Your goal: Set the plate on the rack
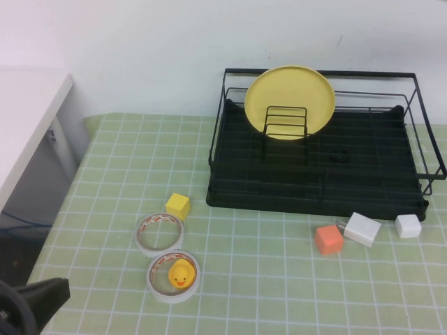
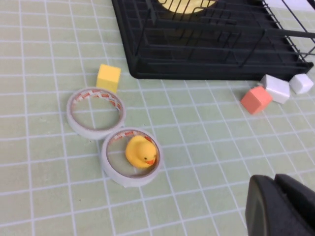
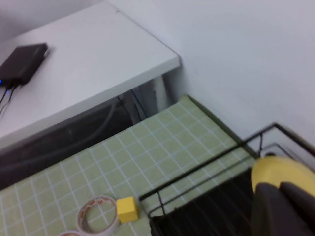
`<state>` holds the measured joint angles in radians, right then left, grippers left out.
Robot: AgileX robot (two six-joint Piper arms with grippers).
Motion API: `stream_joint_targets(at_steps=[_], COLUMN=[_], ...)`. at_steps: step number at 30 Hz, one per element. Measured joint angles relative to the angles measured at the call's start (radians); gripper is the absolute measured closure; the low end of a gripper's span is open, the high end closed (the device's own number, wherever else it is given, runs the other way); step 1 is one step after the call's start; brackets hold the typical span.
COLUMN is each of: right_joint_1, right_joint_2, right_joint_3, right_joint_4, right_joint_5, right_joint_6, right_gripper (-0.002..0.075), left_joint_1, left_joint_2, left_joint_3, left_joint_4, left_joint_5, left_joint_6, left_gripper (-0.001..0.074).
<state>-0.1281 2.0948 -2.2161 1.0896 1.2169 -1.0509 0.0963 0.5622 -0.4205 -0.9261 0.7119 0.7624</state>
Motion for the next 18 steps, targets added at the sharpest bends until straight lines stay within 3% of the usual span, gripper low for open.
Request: stream_joint_targets(at_steps=[5, 10, 18], right_joint_1=[0.054, 0.091, 0.116], right_joint_2=[-0.226, -0.451, -0.8], right_joint_3=[0.184, 0.51, 1.029], right_joint_4=[-0.028, 0.016, 0.297], right_joint_5=[0.006, -0.157, -0.352], right_joint_6=[-0.073, -0.226, -0.573], right_gripper=[0.0713, 0.0713, 0.0713], left_joint_1=[0.0, 0.0, 0.0], left_joint_2=[0.0, -0.03, -0.122], left_joint_3=[0.022, 0.083, 0.101], left_joint_4=[-0.021, -0.093, -0.147], left_joint_5=[-0.062, -0.126, -0.173], left_joint_6=[0.0, 0.0, -0.002], left_gripper=[0.0736, 0.0736, 0.0736])
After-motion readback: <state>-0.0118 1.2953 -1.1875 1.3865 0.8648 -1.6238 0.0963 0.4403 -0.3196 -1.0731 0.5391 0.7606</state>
